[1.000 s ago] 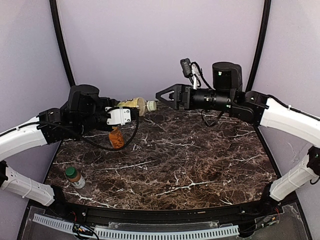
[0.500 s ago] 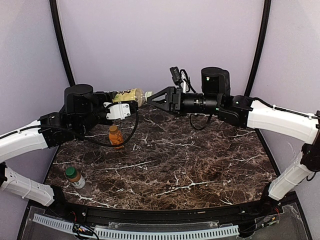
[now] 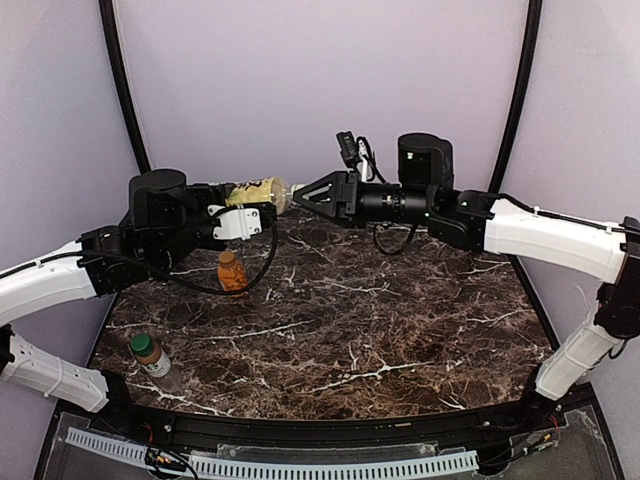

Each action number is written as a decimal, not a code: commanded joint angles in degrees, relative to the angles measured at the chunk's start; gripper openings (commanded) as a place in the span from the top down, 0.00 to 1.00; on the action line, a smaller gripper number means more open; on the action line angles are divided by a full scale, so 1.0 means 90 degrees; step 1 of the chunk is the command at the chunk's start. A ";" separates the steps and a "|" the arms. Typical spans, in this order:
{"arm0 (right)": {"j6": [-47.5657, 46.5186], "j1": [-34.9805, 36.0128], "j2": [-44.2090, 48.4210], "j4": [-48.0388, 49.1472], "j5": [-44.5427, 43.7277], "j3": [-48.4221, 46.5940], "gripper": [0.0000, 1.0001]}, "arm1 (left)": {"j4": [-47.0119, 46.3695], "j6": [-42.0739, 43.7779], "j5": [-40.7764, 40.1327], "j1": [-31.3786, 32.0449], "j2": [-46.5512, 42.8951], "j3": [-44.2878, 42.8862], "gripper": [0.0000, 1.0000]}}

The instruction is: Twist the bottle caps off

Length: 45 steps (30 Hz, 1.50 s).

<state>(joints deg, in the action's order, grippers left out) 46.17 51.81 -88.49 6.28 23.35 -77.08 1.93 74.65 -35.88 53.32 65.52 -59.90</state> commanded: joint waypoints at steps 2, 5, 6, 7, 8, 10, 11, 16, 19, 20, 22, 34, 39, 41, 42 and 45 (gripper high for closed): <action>-0.0060 -0.0107 0.0008 0.0247 0.0020 -0.0183 0.53 | -0.0156 0.0052 -0.0027 0.0046 -0.0163 0.0102 0.74; -0.0062 -0.0112 -0.0012 0.0248 0.0060 -0.0196 0.56 | -0.0156 0.0063 -0.0022 0.0052 -0.0153 0.0100 0.74; -0.0062 -0.0112 -0.0019 0.0256 0.0083 -0.0191 0.58 | -0.0151 0.0069 -0.0019 0.0050 -0.0152 0.0096 0.74; -0.0062 -0.0112 -0.0016 0.0263 0.0097 -0.0186 0.61 | -0.0148 0.0072 -0.0013 0.0051 -0.0146 0.0108 0.74; -0.0069 -0.0112 -0.0028 0.0275 0.0137 -0.0191 0.64 | -0.0152 0.0079 -0.0009 0.0047 -0.0144 0.0111 0.74; -0.0067 -0.0112 -0.0046 0.0296 0.0217 -0.0208 0.74 | -0.0153 0.0084 -0.0008 0.0051 -0.0141 0.0105 0.74; -0.0076 -0.0112 -0.0059 0.0298 0.0261 -0.0215 0.79 | -0.0153 0.0084 -0.0008 0.0052 -0.0141 0.0109 0.74; -0.0493 -0.0103 -0.0128 0.0263 0.0703 -0.0355 1.00 | 0.0025 -0.0026 0.0049 0.0072 -0.0150 0.0072 0.74; -0.1653 -0.0008 -0.0115 -0.0257 0.0905 -0.0633 1.00 | 0.0997 -0.0519 0.0427 0.0080 -0.0141 -0.0123 0.74; -0.2274 0.0072 -0.0103 -0.0561 0.0874 -0.0775 1.00 | 0.1275 -0.0642 0.0546 0.0081 -0.0131 -0.0264 0.74; -0.3683 0.0344 -0.0060 -0.1315 0.0733 -0.0985 1.00 | 0.2121 -0.1036 0.0960 0.0080 -0.0097 -0.0467 0.75; -0.9423 0.1853 0.0345 -0.2689 -0.1401 -0.0678 1.00 | 0.5353 -0.1957 0.3265 0.0073 0.0204 -0.1575 0.78; -1.0557 0.2181 0.0227 -0.3090 -0.2385 -0.0749 1.00 | 0.5506 -0.1939 0.3371 0.0072 0.0239 -0.1625 0.78; -1.0817 0.2269 0.0168 -0.3164 -0.2715 -0.0761 1.00 | 0.5510 -0.1929 0.3371 0.0079 0.0231 -0.1626 0.78; -1.0848 0.2292 0.0149 -0.3168 -0.2797 -0.0772 1.00 | 0.5501 -0.1933 0.3371 0.0075 0.0230 -0.1626 0.78; -1.0829 0.2315 0.0107 -0.3138 -0.2746 -0.0840 1.00 | 0.5476 -0.1938 0.3380 0.0073 0.0230 -0.1616 0.78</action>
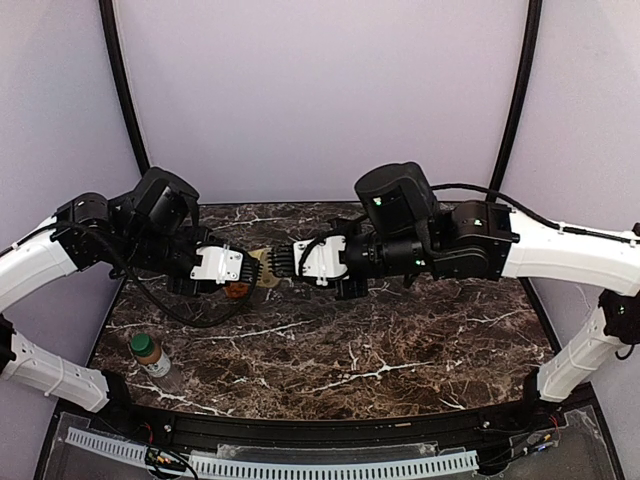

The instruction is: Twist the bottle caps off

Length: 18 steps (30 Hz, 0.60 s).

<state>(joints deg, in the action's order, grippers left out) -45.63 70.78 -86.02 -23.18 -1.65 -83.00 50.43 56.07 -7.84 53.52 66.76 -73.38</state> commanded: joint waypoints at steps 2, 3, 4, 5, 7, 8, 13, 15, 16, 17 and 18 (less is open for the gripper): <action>-0.0597 0.0227 -0.0188 0.0205 0.0023 -0.0200 0.91 | 0.0068 0.0127 0.0244 0.0051 0.0084 -0.0118 0.78; -0.0573 0.0229 -0.0175 0.0272 -0.0003 -0.0180 0.79 | 0.0065 0.0125 0.0233 0.0053 0.0083 -0.0118 0.78; -0.0540 0.0223 -0.0162 0.0350 -0.0036 -0.0140 0.68 | 0.0062 0.0126 0.0230 0.0056 0.0075 -0.0118 0.78; -0.0507 0.0224 -0.0125 0.0447 -0.0058 -0.0100 0.56 | 0.0061 0.0122 0.0215 0.0054 0.0069 -0.0118 0.78; -0.0387 0.0228 -0.0031 0.0649 -0.0078 -0.0001 0.34 | 0.0041 0.0113 0.0191 0.0054 0.0051 -0.0110 0.78; -0.0300 0.0231 0.0041 0.0740 -0.0076 0.0056 0.28 | 0.0011 0.0105 0.0179 0.0052 0.0038 -0.0109 0.78; 0.0258 0.0214 0.0562 0.1243 0.0015 0.0466 0.14 | -0.0205 0.0064 -0.0064 0.0056 0.0014 -0.0094 0.78; 0.0646 0.0187 0.0777 0.1321 0.0143 0.0587 0.11 | -0.0431 0.0039 -0.0276 0.0059 0.0001 -0.0056 0.78; 0.0953 0.0153 0.0881 0.1325 0.0372 0.0621 0.09 | -0.0661 0.0029 -0.0362 0.0059 -0.0009 -0.0038 0.78; 0.1351 0.0073 0.0966 0.1338 0.0523 0.0628 0.07 | -0.0818 0.0022 -0.0573 0.0060 -0.0017 0.0012 0.78; 0.1873 -0.0061 0.1040 0.1359 0.0685 0.0608 0.05 | -0.1177 0.0035 -0.0855 0.0055 -0.0048 0.0055 0.78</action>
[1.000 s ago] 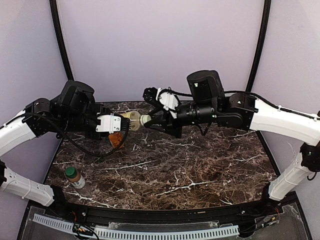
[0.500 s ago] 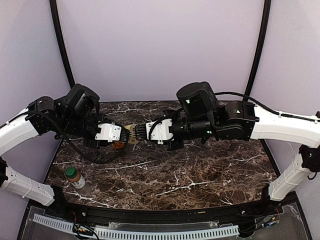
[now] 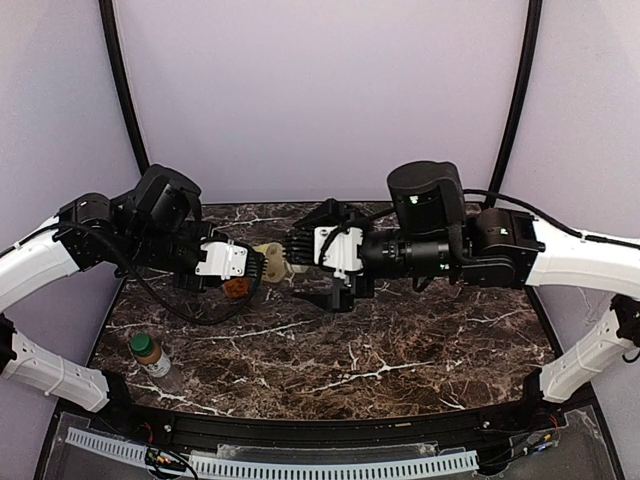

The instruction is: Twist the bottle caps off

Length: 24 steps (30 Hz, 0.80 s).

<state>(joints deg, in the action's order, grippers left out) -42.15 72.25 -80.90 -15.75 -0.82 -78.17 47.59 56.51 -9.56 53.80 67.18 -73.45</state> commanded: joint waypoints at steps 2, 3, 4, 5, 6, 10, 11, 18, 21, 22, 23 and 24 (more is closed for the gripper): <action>0.2937 -0.0748 0.0541 0.0702 0.0935 0.0014 0.04 | -0.1601 0.0108 -0.1161 0.0022 -0.0150 0.0233 0.77; 0.3890 -0.1030 0.0508 0.0811 0.1071 -0.0036 0.03 | -0.1858 0.0279 -0.1334 0.0027 -0.0169 0.0391 0.77; 0.4871 -0.1359 0.0446 0.0872 0.1254 -0.0102 0.04 | -0.2419 0.0398 -0.1690 0.0027 -0.0203 0.0472 0.77; 0.5812 -0.1654 0.0341 0.0883 0.1442 -0.0173 0.04 | -0.2706 0.0654 -0.1862 0.0023 -0.0211 0.0658 0.77; 0.6669 -0.1922 0.0230 0.0872 0.1674 -0.0226 0.05 | -0.3288 0.0791 -0.2190 0.0021 -0.0228 0.0747 0.77; 0.8502 -0.2428 -0.0139 0.0965 0.2350 -0.0354 0.06 | -0.4757 0.1747 -0.2869 0.0033 -0.0246 0.1309 0.77; 0.8665 -0.2431 -0.0189 0.1094 0.2464 -0.0374 0.08 | -0.5019 0.1826 -0.2930 0.0030 -0.0254 0.1346 0.77; 0.9048 -0.2432 -0.0496 0.1315 0.2825 -0.0487 0.18 | -0.5259 0.2131 -0.3066 0.0038 -0.0258 0.1524 0.77; 0.9179 -0.2432 -0.0517 0.1506 0.2898 -0.0352 0.23 | -0.5260 0.2156 -0.3037 0.0035 -0.0261 0.1551 0.77; 0.9214 -0.2427 -0.0522 0.1590 0.2932 -0.0335 0.25 | -0.5260 0.2163 -0.3033 0.0035 -0.0259 0.1565 0.77; 0.9237 -0.2431 -0.0546 0.1668 0.2974 -0.0329 0.28 | -0.5264 0.2165 -0.3018 0.0036 -0.0250 0.1567 0.77; 0.9249 -0.2432 -0.0568 0.1714 0.3027 -0.0340 0.30 | -0.5261 0.2172 -0.3014 0.0037 -0.0244 0.1566 0.77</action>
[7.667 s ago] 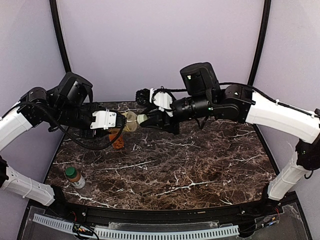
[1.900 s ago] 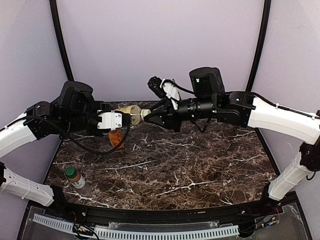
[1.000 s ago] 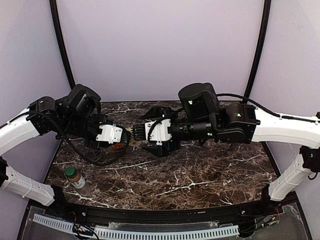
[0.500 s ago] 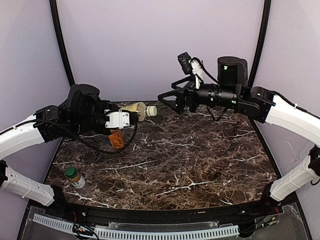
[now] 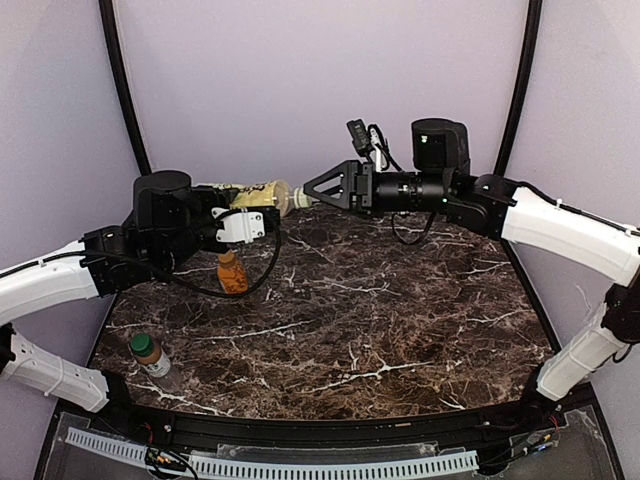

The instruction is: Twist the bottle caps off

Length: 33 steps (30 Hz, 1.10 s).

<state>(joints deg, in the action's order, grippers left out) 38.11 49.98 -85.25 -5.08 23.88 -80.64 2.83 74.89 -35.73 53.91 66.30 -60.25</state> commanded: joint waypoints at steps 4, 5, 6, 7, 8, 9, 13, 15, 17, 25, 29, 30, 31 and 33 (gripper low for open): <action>0.0360 0.0053 -0.0276 0.0535 0.0425 -0.0241 0.37 | -0.0288 0.0144 -0.0098 0.0018 -0.0131 0.0081 0.77; 0.0377 0.0051 -0.0326 0.0540 0.0455 -0.0277 0.37 | -0.0286 0.0150 -0.0102 0.0016 -0.0131 0.0083 0.77; 0.0383 0.0052 -0.0369 0.0531 0.0472 -0.0307 0.37 | -0.0290 0.0152 -0.0107 0.0021 -0.0138 0.0083 0.77; 0.0385 0.0053 -0.0409 0.0519 0.0476 -0.0323 0.37 | -0.0291 0.0154 -0.0111 0.0024 -0.0139 0.0083 0.77; 0.0382 0.0053 -0.0434 0.0521 0.0467 -0.0327 0.37 | -0.0288 0.0155 -0.0112 0.0025 -0.0140 0.0083 0.77; 0.0382 0.0053 -0.0460 0.0532 0.0468 -0.0332 0.38 | -0.0293 0.0150 -0.0108 0.0023 -0.0135 0.0088 0.77; 0.0356 0.0075 -0.0471 0.0725 0.0530 -0.0322 0.60 | -0.0287 0.0138 -0.0096 0.0021 -0.0155 0.0125 0.77; 0.0344 0.0081 -0.0438 0.0776 0.0497 -0.0279 0.68 | -0.0290 0.0129 -0.0086 0.0018 -0.0159 0.0130 0.77; 0.0315 0.0088 -0.0412 0.0788 0.0481 -0.0251 0.76 | -0.0288 0.0126 -0.0076 0.0023 -0.0167 0.0140 0.77; -0.1181 0.0126 -0.0400 -0.0052 0.0858 -0.0752 1.00 | 0.0169 -0.0244 0.0078 0.0020 -0.0205 -0.0012 0.77; -0.3621 0.0601 -0.0232 -0.1244 0.0324 -0.1169 1.00 | 0.1640 -0.1017 0.0771 0.0022 -0.0230 -0.0435 0.79; -0.4364 0.0791 -0.0172 -0.1461 0.0157 -0.1193 1.00 | 0.2105 -0.1119 0.1019 0.0019 -0.0224 -0.0545 0.79; -0.5034 0.1004 -0.0122 -0.1661 -0.0002 -0.1196 1.00 | 0.2331 -0.1262 0.1151 0.0024 -0.0213 -0.0587 0.80; -0.6127 0.1328 -0.0072 -0.1977 -0.0249 -0.1196 1.00 | 0.2870 -0.1383 0.1472 0.0034 -0.0187 -0.0695 0.80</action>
<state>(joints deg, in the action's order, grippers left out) 9.54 54.85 -88.82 -16.08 21.93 -89.32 14.13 68.31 -30.09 53.93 64.86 -63.99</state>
